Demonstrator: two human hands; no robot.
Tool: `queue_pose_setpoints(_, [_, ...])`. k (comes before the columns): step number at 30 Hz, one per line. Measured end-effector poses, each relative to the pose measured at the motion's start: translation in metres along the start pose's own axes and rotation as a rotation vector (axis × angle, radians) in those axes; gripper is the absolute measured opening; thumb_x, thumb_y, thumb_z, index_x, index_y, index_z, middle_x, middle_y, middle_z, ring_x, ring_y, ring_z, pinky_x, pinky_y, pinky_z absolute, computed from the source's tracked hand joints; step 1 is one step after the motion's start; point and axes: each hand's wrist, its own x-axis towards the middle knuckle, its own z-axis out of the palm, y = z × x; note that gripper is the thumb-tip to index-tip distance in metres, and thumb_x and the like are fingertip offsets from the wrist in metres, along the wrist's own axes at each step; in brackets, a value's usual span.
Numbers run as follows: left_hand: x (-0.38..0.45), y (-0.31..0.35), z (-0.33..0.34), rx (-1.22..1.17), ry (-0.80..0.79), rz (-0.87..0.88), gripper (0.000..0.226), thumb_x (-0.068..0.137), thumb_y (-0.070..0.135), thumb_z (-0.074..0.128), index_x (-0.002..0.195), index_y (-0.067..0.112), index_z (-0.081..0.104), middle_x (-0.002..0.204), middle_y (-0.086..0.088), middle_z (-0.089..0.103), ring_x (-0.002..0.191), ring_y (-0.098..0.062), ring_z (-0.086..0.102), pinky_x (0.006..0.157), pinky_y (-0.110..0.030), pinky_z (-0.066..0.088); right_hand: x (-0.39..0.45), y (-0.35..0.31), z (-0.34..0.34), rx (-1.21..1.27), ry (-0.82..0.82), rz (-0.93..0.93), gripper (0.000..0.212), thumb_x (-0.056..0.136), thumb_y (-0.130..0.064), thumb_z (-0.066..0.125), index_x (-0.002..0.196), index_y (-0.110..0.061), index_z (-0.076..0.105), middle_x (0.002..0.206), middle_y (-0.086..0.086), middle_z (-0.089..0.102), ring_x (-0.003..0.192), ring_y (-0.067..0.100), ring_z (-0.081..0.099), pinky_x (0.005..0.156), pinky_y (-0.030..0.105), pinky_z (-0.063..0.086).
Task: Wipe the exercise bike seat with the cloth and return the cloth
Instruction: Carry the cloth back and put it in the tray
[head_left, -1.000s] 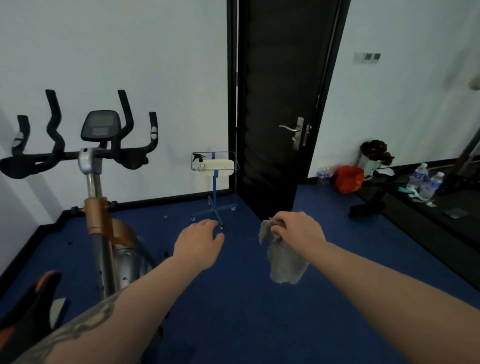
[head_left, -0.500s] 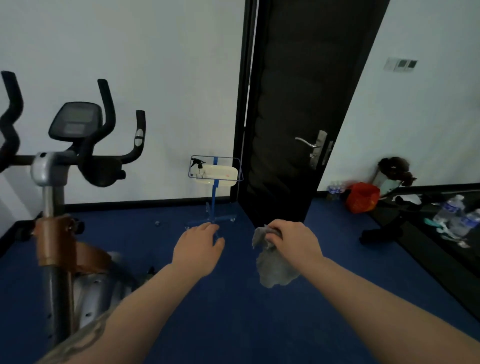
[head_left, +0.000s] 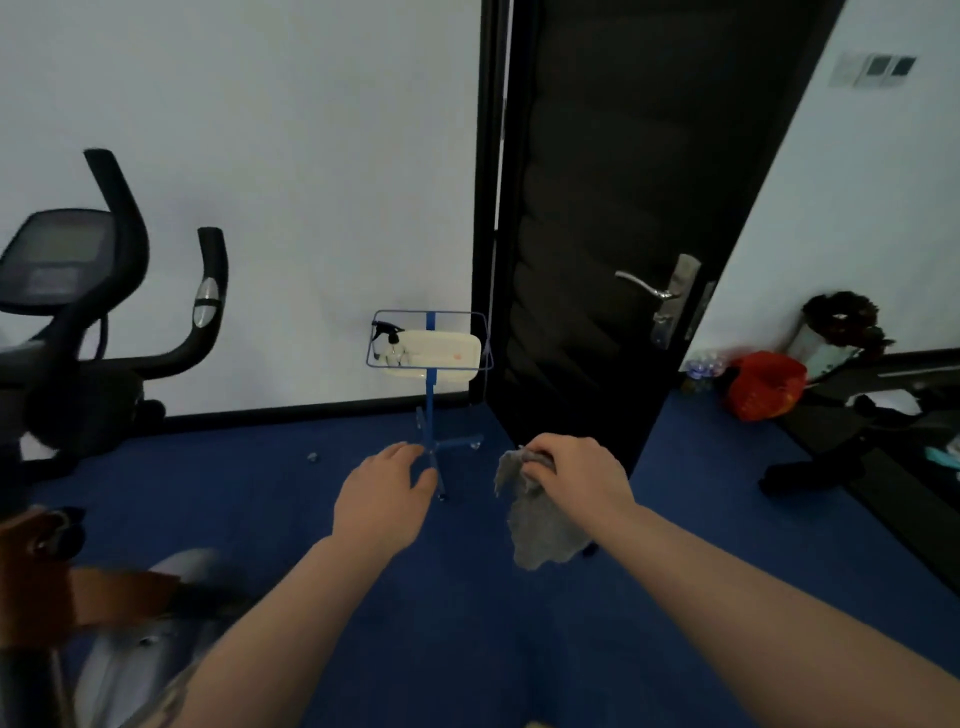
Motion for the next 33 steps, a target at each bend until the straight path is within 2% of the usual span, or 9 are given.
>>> queue_pose_setpoints(3, [0.046, 0.015, 0.009, -0.003, 0.0, -0.013, 0.043, 0.097, 0.036, 0.04, 0.136, 0.019, 0.044, 0.143, 0.002, 0.046, 0.126, -0.021, 0.045, 0.1, -0.033, 0.037, 0.046, 0.016, -0.006, 0.007, 0.0, -0.021, 0.016, 0.091, -0.035, 0.056, 0.103, -0.03, 0.066, 0.094, -0.005, 0.069, 0.086, 0.016, 0.063, 0.07, 0.035, 0.053])
queue_pose_setpoints(8, [0.123, 0.05, 0.022, -0.016, 0.011, -0.034, 0.048, 0.096, 0.038, 0.039, 0.141, 0.021, 0.039, 0.149, 0.003, 0.038, 0.134, -0.02, 0.037, 0.107, -0.035, 0.033, 0.12, 0.037, -0.018, 0.012, -0.008, -0.096, 0.019, 0.093, -0.035, 0.053, 0.107, -0.03, 0.064, 0.097, -0.005, 0.07, 0.089, 0.016, 0.063, 0.073, 0.036, 0.052])
queue_pose_setpoints(13, [0.173, 0.057, 0.034, -0.049, 0.029, -0.074, 0.047, 0.096, 0.038, 0.041, 0.14, 0.021, 0.041, 0.148, 0.003, 0.039, 0.133, -0.02, 0.038, 0.106, -0.035, 0.034, 0.179, 0.05, -0.013, 0.004, -0.031, -0.169, 0.021, 0.094, -0.035, 0.052, 0.11, -0.028, 0.064, 0.1, -0.004, 0.069, 0.091, 0.016, 0.062, 0.069, 0.032, 0.048])
queue_pose_setpoints(23, [0.3, 0.001, 0.042, -0.032, 0.001, -0.145, 0.046, 0.095, 0.037, 0.042, 0.138, 0.021, 0.042, 0.148, 0.004, 0.04, 0.133, -0.019, 0.037, 0.107, -0.034, 0.033, 0.311, 0.039, 0.045, 0.021, -0.113, -0.138, 0.019, 0.094, -0.035, 0.052, 0.108, -0.03, 0.063, 0.104, -0.004, 0.069, 0.095, 0.017, 0.062, 0.076, 0.037, 0.051])
queue_pose_setpoints(27, [0.365, -0.03, 0.034, -0.026, 0.012, -0.128, 0.043, 0.095, 0.034, 0.042, 0.135, 0.02, 0.046, 0.143, 0.002, 0.046, 0.128, -0.02, 0.042, 0.102, -0.034, 0.035, 0.372, 0.023, 0.069, -0.007, -0.148, -0.131, 0.019, 0.093, -0.035, 0.052, 0.108, -0.03, 0.064, 0.104, -0.004, 0.069, 0.096, 0.017, 0.062, 0.076, 0.037, 0.051])
queue_pose_setpoints(33, [0.449, -0.076, 0.035, -0.005, -0.054, -0.137, 0.043, 0.094, 0.036, 0.042, 0.134, 0.02, 0.048, 0.14, 0.003, 0.048, 0.125, -0.023, 0.045, 0.1, -0.037, 0.039, 0.45, 0.009, 0.099, 0.018, -0.173, -0.081, 0.019, 0.093, -0.035, 0.054, 0.107, -0.027, 0.064, 0.101, -0.001, 0.07, 0.091, 0.019, 0.063, 0.073, 0.037, 0.052])
